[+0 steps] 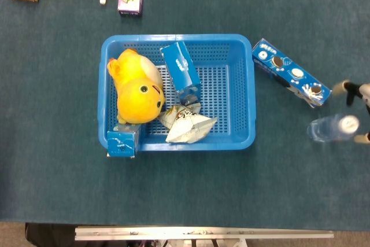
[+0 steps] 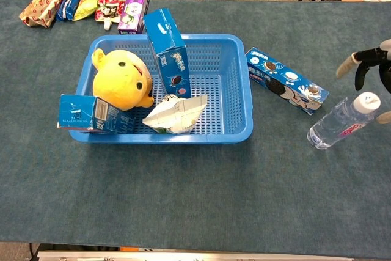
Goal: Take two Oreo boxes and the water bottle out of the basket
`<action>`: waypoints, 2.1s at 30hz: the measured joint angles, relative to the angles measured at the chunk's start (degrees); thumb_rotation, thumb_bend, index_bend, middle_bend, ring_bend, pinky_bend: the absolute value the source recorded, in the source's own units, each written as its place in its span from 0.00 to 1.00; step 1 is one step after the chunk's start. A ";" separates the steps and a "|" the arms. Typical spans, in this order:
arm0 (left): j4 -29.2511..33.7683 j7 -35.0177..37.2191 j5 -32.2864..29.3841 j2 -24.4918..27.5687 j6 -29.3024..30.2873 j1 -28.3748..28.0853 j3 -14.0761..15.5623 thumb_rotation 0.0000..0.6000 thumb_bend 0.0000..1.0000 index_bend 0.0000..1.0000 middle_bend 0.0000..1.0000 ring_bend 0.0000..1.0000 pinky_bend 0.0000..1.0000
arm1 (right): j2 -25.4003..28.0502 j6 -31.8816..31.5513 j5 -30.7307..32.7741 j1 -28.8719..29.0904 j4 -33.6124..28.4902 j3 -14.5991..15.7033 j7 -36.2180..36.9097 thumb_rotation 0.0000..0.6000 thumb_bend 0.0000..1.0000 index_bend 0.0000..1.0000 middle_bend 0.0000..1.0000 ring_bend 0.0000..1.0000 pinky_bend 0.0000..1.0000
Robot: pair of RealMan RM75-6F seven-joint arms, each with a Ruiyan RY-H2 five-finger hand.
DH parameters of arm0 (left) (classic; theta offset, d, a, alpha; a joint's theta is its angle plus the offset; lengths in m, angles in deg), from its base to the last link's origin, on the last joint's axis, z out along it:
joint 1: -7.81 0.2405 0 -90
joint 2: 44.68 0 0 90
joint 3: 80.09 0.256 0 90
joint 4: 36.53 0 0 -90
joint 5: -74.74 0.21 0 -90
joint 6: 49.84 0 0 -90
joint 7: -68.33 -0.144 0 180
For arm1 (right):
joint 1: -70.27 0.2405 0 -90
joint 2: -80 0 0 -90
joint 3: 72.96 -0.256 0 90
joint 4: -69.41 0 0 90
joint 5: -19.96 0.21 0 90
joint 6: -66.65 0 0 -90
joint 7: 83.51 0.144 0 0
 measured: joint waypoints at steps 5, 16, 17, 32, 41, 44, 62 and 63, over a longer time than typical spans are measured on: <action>-0.13 0.10 0.14 -0.07 0.11 0.01 0.00 1.00 0.38 0.45 0.51 0.44 0.53 | -0.87 -5.75 0.79 -1.06 -0.45 -0.38 -2.05 1.00 0.00 0.09 0.27 0.48 0.47; -0.13 1.13 0.88 -0.20 1.71 0.24 -0.47 1.00 0.38 0.44 0.46 0.40 0.53 | -8.89 -26.74 -7.65 -7.35 2.30 -2.92 -5.86 1.00 0.00 0.09 0.27 0.35 0.47; -0.02 1.48 1.04 -0.15 1.91 0.28 -0.54 1.00 0.38 0.44 0.45 0.39 0.53 | -9.88 -28.53 -9.14 -7.92 3.08 -3.17 -6.06 1.00 0.00 0.10 0.27 0.34 0.46; 12.12 13.47 10.66 13.15 1.05 -1.13 0.48 1.00 0.34 0.23 0.18 0.17 0.32 | -19.36 -37.21 -19.89 -9.95 13.57 -7.94 -9.60 1.00 0.00 0.13 0.27 0.29 0.40; 24.47 14.06 17.69 24.33 -6.25 -4.10 4.37 1.00 0.23 0.10 0.02 0.05 0.23 | -20.12 -33.55 -19.23 -7.55 17.03 -9.92 -7.86 1.00 0.00 0.13 0.27 0.29 0.40; 27.54 13.31 19.09 26.89 -8.50 -4.81 5.84 1.00 0.20 0.07 0.00 0.02 0.22 | -20.65 -32.27 -18.66 -6.36 18.47 -10.95 -7.04 1.00 0.00 0.13 0.27 0.29 0.40; 34.46 16.69 26.83 31.20 -11.42 -6.16 10.33 1.00 0.18 0.02 0.00 0.00 0.21 | -27.33 -24.59 -13.26 2.20 28.24 -16.51 -4.76 1.00 0.00 0.13 0.27 0.29 0.40; 34.61 16.51 27.06 30.67 -11.53 -6.31 10.35 1.00 0.18 0.02 0.00 0.00 0.21 | -27.43 -24.48 -13.08 2.31 28.51 -16.57 -4.74 1.00 0.00 0.13 0.27 0.29 0.40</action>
